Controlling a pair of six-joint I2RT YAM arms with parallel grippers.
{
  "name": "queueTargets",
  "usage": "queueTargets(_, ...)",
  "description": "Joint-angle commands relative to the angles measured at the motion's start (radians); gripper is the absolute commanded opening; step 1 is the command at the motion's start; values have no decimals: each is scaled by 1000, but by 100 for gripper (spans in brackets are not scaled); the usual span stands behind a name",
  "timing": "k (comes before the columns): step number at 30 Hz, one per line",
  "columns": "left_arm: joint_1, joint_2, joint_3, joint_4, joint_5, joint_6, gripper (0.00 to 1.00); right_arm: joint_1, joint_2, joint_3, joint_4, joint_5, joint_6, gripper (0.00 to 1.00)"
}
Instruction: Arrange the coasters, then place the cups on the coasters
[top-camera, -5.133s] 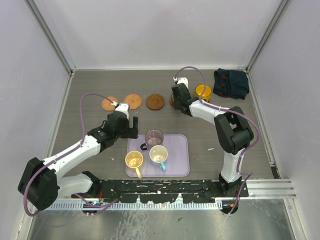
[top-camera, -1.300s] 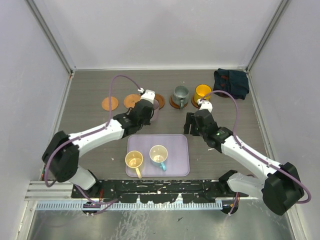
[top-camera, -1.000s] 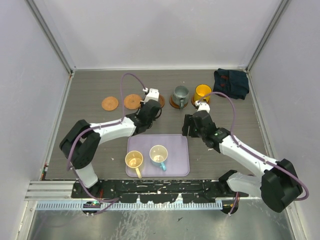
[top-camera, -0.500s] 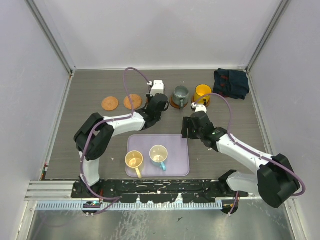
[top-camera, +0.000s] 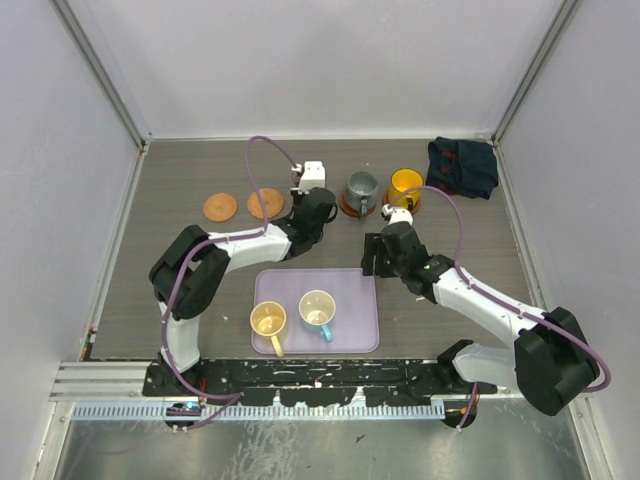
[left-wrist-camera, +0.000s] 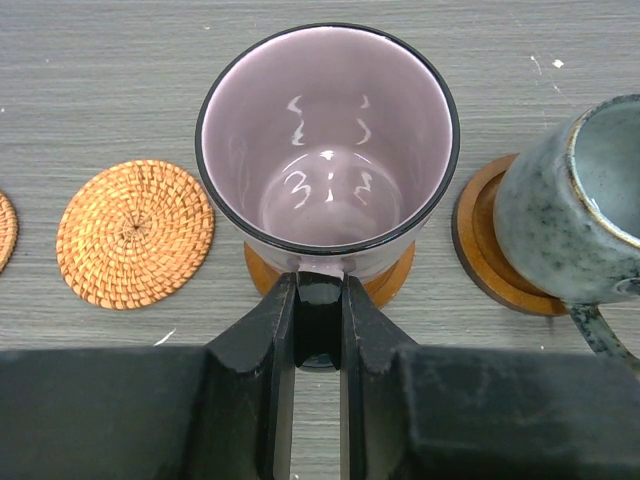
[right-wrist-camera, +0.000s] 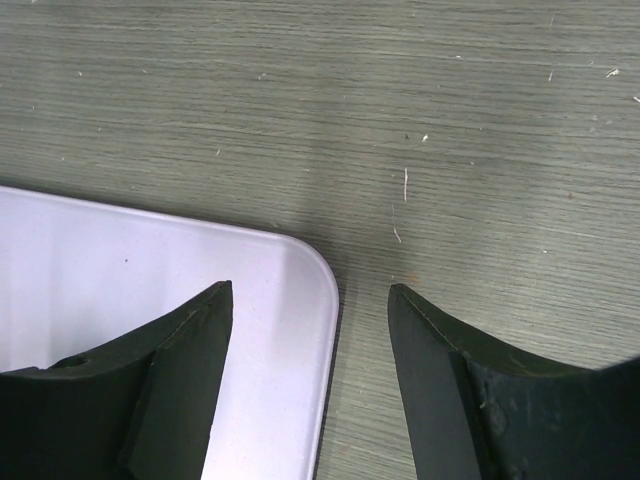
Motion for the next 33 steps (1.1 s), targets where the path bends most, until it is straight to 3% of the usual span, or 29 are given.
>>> queueTargets(1, 13, -12, 54, 60, -59, -61, 0, 4, -3, -1, 44, -5, -6, 68)
queueTargets(33, 28, 52, 125, -30, -6, -116, 0, 4, 1, -12, 45, -20, 13, 68)
